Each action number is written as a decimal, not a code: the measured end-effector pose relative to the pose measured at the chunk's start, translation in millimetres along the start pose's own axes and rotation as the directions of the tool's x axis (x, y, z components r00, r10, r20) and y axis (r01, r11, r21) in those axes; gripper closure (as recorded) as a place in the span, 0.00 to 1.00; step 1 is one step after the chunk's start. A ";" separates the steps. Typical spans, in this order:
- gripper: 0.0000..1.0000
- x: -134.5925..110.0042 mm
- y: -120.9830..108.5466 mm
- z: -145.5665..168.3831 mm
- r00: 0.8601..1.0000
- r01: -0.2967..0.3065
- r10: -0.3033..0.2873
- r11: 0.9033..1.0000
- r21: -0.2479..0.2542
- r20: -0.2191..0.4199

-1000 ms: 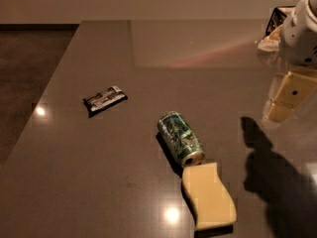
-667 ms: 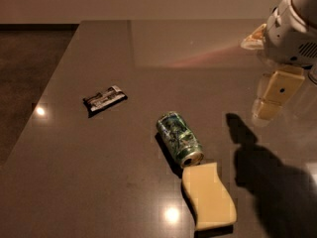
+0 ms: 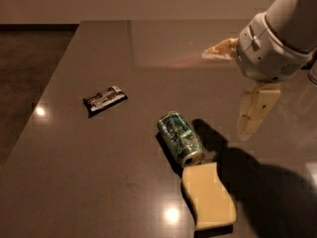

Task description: Place green can upright

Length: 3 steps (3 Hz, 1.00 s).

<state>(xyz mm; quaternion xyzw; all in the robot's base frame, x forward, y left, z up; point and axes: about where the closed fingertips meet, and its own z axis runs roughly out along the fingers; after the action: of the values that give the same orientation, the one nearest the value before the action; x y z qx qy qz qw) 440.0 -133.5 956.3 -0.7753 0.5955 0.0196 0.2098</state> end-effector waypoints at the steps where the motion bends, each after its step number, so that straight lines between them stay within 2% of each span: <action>1: 0.00 -23.4 14.0 18.4 0.977 0.210 -0.207 0.976 -0.060 0.057; 2: 0.00 -37.3 22.9 35.8 0.902 0.431 -0.424 0.896 -0.104 0.078; 3: 0.00 -39.1 24.7 50.9 0.788 0.614 -0.615 0.781 -0.112 0.031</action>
Offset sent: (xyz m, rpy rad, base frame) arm -0.0295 0.0537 -0.0519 -0.2203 -0.1877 1.0557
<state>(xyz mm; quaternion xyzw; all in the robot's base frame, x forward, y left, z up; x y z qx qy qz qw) 416.8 -85.0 913.4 -0.9378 0.3089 -0.0180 0.1572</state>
